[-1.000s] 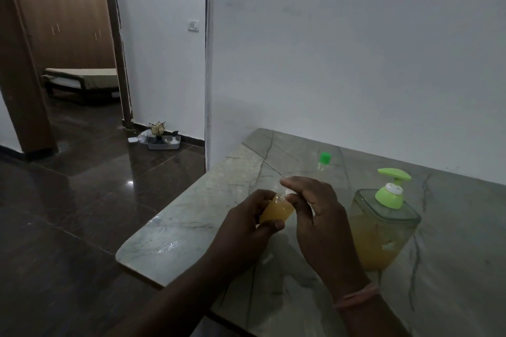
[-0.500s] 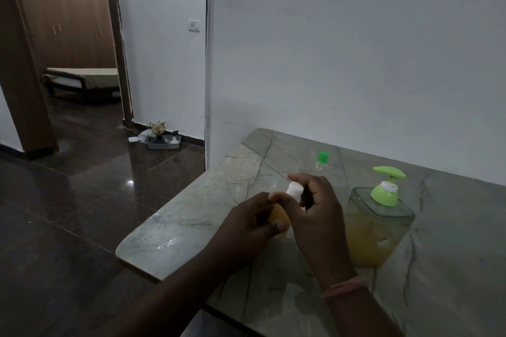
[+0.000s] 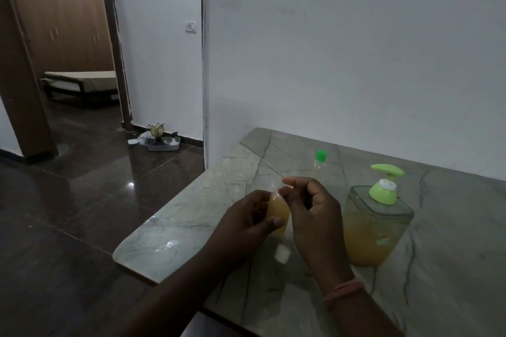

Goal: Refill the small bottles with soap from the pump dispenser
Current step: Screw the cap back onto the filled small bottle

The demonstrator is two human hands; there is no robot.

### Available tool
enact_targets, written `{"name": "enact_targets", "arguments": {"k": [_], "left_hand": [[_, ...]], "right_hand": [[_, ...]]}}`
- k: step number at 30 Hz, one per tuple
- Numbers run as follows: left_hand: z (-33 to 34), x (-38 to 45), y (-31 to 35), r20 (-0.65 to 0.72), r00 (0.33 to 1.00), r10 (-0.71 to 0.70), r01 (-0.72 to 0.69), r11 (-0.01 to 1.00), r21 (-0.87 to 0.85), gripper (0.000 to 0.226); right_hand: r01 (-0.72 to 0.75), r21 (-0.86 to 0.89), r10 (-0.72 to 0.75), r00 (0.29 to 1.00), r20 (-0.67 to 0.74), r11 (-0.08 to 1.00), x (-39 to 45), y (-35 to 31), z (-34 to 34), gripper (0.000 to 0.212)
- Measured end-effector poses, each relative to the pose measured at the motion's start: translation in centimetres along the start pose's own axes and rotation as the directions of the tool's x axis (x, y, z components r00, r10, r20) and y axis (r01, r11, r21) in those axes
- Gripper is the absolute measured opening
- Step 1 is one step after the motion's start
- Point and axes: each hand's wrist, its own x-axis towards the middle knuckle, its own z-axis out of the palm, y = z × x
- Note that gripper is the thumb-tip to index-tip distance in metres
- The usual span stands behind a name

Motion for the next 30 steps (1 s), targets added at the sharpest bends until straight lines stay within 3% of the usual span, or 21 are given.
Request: {"name": "enact_targets", "arguments": {"k": [3,6,8,10,12,14,16,19,25,27,30], "left_hand": [[0.1,0.2,0.1,-0.038,0.999,-0.025,0.025,1.0,-0.003,0.04],[0.2,0.2,0.2,-0.109,0.993,-0.037,0.043,0.998,0.046,0.039],[0.0,0.2,0.2,-0.146,0.987,-0.066,0.066,0.998,-0.003,0.037],[-0.3,0.3,0.2,-0.163,0.982,-0.098,0.089,0.994,-0.057,0.035],[-0.7,0.3,0.2,-0.175,0.978,-0.113,0.103,0.993,-0.066,0.033],[-0.7,0.4,0.1,-0.193,0.972,-0.131,0.118,0.99,-0.081,0.037],[-0.6,0.3,0.2,-0.2,0.97,-0.138,0.125,0.989,-0.077,0.039],[-0.5,0.3,0.4,-0.209,0.969,-0.133,0.124,0.991,-0.057,0.04],[-0.6,0.2,0.4,-0.213,0.969,-0.126,0.116,0.991,-0.059,0.037],[-0.6,0.1,0.3,-0.203,0.973,-0.113,0.1,0.992,-0.07,0.035],[-0.6,0.2,0.2,-0.225,0.97,-0.097,0.086,0.995,-0.059,0.034]], "right_hand": [[-0.041,0.012,0.041,0.999,0.024,0.999,0.1,0.5,0.5,0.015],[-0.003,-0.108,0.009,0.999,0.054,0.994,-0.1,1.0,0.4,0.007],[0.081,-0.114,-0.069,0.991,0.113,0.99,-0.6,0.0,-0.4,0.027],[0.22,-0.078,-0.191,0.942,0.276,0.972,-1.6,-2.0,-1.3,0.036],[0.323,-0.117,-0.231,0.846,0.481,0.939,-3.3,-3.6,-1.9,0.032],[0.363,-0.212,-0.175,0.785,0.594,0.908,-4.8,-3.6,-2.2,0.027],[0.337,-0.268,-0.101,0.771,0.629,0.902,-5.5,-2.7,-2.3,0.034],[0.271,-0.289,-0.028,0.772,0.635,0.918,-5.6,-2.2,-1.9,0.039],[0.238,-0.282,0.001,0.762,0.647,0.929,-4.8,-1.9,-1.3,0.013],[0.147,-0.231,0.013,0.818,0.575,0.962,-4.0,-2.3,-1.8,0.011],[0.074,-0.181,-0.011,0.945,0.326,0.981,-1.8,-2.2,-2.5,0.01]]}}
